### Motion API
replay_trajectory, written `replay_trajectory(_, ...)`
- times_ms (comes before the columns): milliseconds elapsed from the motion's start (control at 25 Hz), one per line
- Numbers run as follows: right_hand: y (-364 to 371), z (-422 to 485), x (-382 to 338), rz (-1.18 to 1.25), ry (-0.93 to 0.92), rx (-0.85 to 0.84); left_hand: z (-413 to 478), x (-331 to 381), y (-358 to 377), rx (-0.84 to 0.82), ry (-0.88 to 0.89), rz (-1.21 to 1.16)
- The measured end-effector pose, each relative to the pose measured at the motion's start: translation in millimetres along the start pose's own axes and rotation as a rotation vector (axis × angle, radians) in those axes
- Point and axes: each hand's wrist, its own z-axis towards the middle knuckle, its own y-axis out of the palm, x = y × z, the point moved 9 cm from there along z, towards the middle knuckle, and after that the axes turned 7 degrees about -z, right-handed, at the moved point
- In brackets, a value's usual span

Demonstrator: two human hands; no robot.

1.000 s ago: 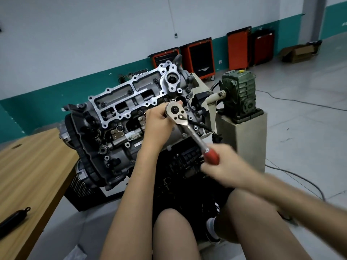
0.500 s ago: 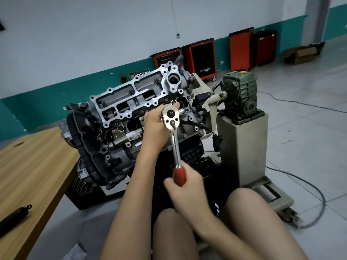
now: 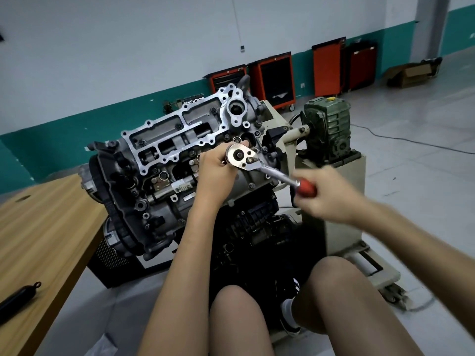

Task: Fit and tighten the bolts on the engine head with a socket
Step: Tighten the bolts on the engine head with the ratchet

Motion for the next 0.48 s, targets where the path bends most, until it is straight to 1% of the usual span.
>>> replay_trajectory(80,45,-31,-22,0.326,0.085,0.096,-2,7,2,0.004,0.036,-0.007)
replay_trajectory(160,88,-46,-48,0.629,0.213,0.189,-3,8,1,0.018,0.044,-0.014)
replay_trajectory(240,115,-44,-70,0.774,0.288,0.237,-1,4,-3,0.033,-0.004,-0.029)
replay_trajectory(280,117,-43,-72,0.77,0.297,0.222,-1,1,-5,0.031,-0.018,-0.024)
replay_trajectory(360,95,-42,-54,0.636,0.254,0.138,0,3,-4,-0.001,-0.009,-0.013)
replay_trajectory(400,75,-39,-41,0.516,0.19,0.075,0,5,-2,-0.022,-0.009,-0.013)
replay_trajectory(480,27,-21,-18,0.176,0.044,-0.047,1,7,1,-0.044,-0.013,-0.001)
